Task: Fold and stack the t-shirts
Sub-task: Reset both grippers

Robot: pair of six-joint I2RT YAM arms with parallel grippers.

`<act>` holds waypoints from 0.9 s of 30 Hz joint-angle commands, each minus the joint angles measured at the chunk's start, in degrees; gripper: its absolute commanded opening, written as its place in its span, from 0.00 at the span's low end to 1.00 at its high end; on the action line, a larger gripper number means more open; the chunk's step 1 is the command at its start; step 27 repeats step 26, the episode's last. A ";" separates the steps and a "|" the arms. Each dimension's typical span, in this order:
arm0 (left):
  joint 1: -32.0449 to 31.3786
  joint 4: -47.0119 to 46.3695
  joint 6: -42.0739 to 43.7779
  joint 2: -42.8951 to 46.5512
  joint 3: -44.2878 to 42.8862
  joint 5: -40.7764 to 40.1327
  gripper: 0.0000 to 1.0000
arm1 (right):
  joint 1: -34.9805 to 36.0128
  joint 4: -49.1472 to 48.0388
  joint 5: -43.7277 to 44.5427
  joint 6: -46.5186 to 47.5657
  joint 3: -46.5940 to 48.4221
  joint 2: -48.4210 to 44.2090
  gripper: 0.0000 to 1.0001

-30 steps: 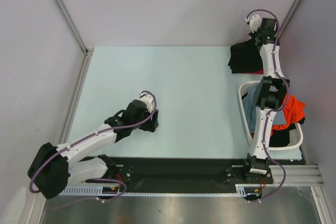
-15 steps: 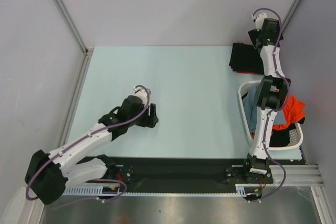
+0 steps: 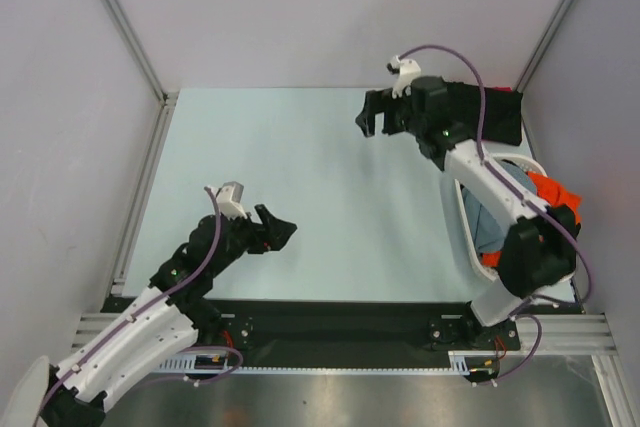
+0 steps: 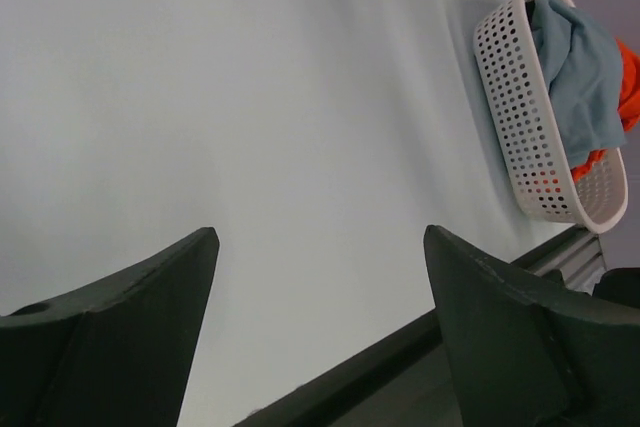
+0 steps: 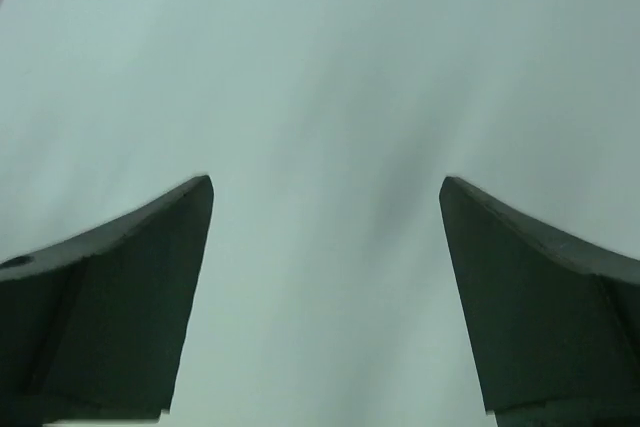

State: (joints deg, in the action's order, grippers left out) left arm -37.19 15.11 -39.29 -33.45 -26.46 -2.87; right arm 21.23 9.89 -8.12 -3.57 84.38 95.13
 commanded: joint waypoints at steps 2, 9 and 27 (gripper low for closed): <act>0.36 -10.24 -14.22 7.15 11.85 0.50 0.94 | 3.45 -14.10 -6.65 -22.57 -21.38 -15.89 1.00; 0.36 -26.26 -22.14 10.07 21.44 1.64 1.00 | 6.10 -13.58 -4.27 -37.28 -51.54 -39.89 1.00; 0.36 -46.57 -38.40 20.88 34.98 8.50 1.00 | 5.40 -13.66 -2.76 -58.92 -79.55 -64.19 1.00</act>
